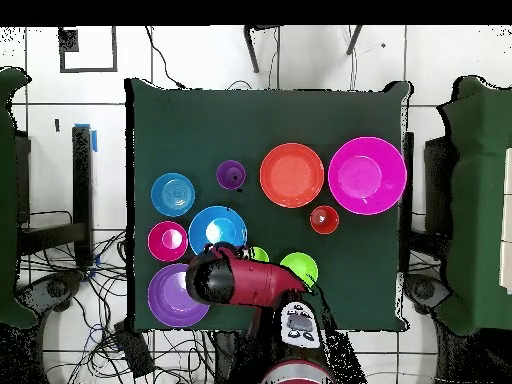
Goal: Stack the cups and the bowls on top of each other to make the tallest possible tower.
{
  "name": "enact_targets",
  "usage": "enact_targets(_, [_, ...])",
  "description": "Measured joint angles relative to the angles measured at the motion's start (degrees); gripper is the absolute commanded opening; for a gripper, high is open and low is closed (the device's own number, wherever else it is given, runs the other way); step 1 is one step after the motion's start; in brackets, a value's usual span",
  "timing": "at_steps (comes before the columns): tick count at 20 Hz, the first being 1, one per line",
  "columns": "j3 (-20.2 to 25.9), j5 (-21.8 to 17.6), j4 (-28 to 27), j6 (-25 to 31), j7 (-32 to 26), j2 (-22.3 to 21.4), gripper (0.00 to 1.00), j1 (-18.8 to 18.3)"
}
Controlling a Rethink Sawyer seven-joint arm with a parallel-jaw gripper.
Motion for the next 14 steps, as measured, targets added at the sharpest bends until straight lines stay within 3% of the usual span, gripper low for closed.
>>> enact_targets(7, [-0.2, 0.0, 0.0, 1.3, 0.0, -2.0, 1.0, 0.5])
enact_targets(14, [-1.7, 0.7, 0.1, 3.7, 0.3, -7.2, 1.0, 3.9])
